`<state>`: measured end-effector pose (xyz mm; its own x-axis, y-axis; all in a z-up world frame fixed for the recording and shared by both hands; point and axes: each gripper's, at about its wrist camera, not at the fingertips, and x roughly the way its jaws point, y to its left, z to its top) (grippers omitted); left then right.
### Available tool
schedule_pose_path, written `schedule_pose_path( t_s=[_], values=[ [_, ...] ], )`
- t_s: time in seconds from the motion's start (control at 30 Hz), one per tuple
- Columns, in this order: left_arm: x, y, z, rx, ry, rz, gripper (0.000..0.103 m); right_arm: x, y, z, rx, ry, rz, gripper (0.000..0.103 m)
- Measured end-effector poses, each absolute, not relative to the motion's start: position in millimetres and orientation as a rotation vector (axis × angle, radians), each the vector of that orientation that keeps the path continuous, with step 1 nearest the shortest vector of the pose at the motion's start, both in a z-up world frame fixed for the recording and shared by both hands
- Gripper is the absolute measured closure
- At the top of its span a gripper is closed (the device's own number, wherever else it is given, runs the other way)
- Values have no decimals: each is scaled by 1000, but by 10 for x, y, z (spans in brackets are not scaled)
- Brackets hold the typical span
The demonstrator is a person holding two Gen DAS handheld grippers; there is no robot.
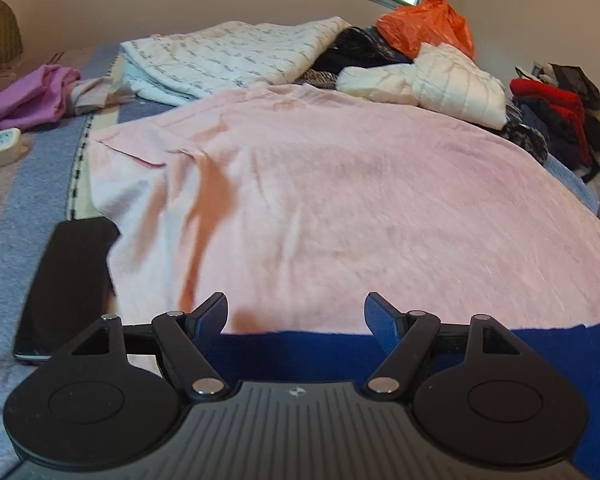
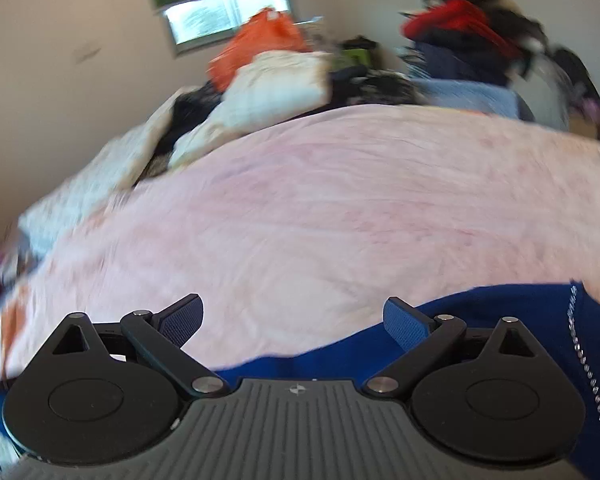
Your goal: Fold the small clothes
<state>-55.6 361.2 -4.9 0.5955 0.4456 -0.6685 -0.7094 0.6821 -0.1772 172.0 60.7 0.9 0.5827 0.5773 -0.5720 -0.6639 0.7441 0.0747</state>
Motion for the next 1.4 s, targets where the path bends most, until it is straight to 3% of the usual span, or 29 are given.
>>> schedule_pose_path(
  t_s=[0.17,0.27,0.37,0.5,0.8,0.87,0.93,1.17,1.4],
  values=[
    [-754,3904,98,-470,612,765,28,596,1179,-151,-524,434,881,16],
    [-831,4010,155,-515,592,784,27,19,1402,-203,-703,317,970,29],
    [-855,4041,196,-540,590,766,27,-416,1565,-318,-902,197,1038,31],
    [-865,4023,238,-529,578,764,27,-627,1756,-462,-1038,116,1037,37],
    [-954,4127,271,-569,562,769,27,-777,2307,-709,-1153,-98,978,40],
    [-977,4162,271,-577,557,777,27,-804,2420,-768,-1178,-141,970,44],
    [-996,4195,263,-591,555,780,27,-827,2538,-826,-1190,-158,970,55],
    [-985,4192,237,-610,567,769,27,-798,2678,-803,-1141,-74,1019,92],
    [-822,3947,239,-573,586,693,27,140,2269,-103,-423,459,1105,100]
  ],
)
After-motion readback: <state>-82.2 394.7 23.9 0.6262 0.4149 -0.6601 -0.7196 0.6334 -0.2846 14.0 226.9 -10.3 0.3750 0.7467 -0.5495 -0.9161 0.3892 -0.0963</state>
